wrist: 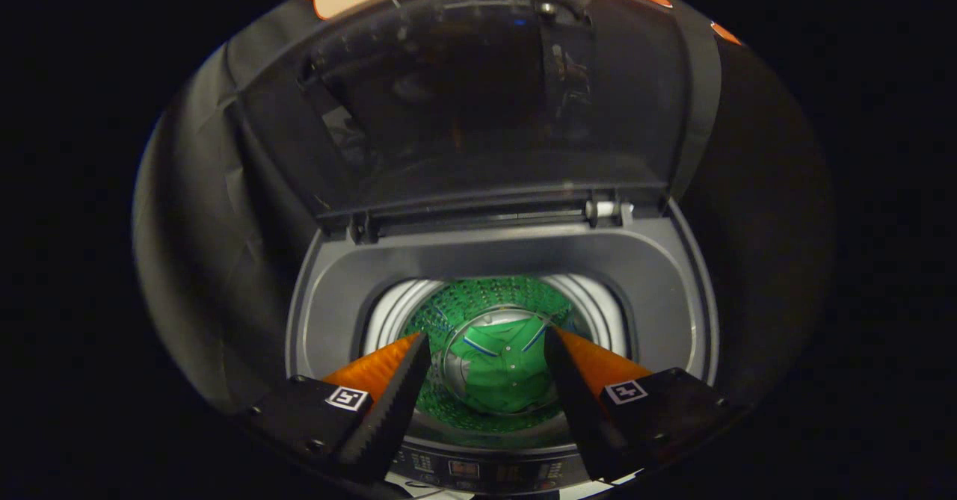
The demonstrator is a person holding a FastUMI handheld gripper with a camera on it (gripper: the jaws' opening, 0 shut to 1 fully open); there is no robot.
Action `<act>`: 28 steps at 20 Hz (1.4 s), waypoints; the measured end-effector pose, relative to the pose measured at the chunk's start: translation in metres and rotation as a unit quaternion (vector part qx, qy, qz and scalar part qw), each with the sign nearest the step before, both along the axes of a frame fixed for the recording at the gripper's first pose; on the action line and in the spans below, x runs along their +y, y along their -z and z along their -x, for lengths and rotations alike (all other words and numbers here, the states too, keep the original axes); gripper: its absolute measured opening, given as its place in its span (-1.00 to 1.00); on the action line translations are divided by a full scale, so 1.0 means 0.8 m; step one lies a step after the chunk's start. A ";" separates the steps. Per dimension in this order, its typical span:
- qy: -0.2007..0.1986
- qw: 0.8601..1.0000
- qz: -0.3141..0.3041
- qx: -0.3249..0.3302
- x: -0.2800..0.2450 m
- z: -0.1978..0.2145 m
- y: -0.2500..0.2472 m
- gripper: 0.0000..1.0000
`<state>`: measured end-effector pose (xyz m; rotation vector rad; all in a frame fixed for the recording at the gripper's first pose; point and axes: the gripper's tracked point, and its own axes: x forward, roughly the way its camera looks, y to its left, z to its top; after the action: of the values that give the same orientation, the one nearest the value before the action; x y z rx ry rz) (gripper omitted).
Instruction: Put the clothes into the washing machine and then close the washing machine lid.
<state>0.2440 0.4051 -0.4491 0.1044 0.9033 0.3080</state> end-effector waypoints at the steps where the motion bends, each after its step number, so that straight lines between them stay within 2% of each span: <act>1: -0.003 1.000 -0.001 -0.012 -0.001 -0.005 -0.018 0.98; 4: -0.007 0.998 0.018 -0.065 -0.010 -0.028 -0.083 0.98; 8: -0.021 0.993 0.003 -0.114 0.004 -0.056 -0.172 0.98; 15: -0.015 0.978 -0.013 -0.207 0.023 -0.130 -0.328 0.97; 17: -0.014 0.977 -0.011 -0.212 0.027 -0.159 -0.337 0.97; 19: -0.002 0.977 -0.008 -0.211 0.029 -0.194 -0.323 0.97; 22: 0.014 0.983 -0.009 -0.184 0.029 -0.220 -0.292 0.97; 24: 0.021 0.984 -0.005 -0.179 0.028 -0.234 -0.283 0.97; 28: 0.023 0.985 0.007 -0.171 0.027 -0.223 -0.279 0.99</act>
<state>0.4224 0.4265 -0.2260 0.0565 0.5621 0.2667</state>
